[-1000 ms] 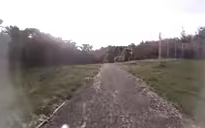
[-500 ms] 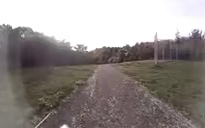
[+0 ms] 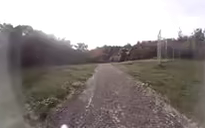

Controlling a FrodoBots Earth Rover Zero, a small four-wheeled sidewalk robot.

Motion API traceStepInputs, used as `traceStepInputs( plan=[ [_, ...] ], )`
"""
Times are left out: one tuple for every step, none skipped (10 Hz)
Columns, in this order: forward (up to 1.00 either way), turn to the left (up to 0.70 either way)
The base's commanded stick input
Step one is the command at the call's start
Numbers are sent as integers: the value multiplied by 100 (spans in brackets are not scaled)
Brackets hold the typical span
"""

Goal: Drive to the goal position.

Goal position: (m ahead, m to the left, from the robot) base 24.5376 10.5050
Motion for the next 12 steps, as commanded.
traceStepInputs(
  plan=[
    [70,0],
    [70,-11],
    [70,-21],
    [70,-31],
    [70,-35],
    [70,-35],
    [70,-35],
    [70,-35],
    [70,-34],
    [70,-17],
    [70,-11],
    [70,-6]
  ],
)
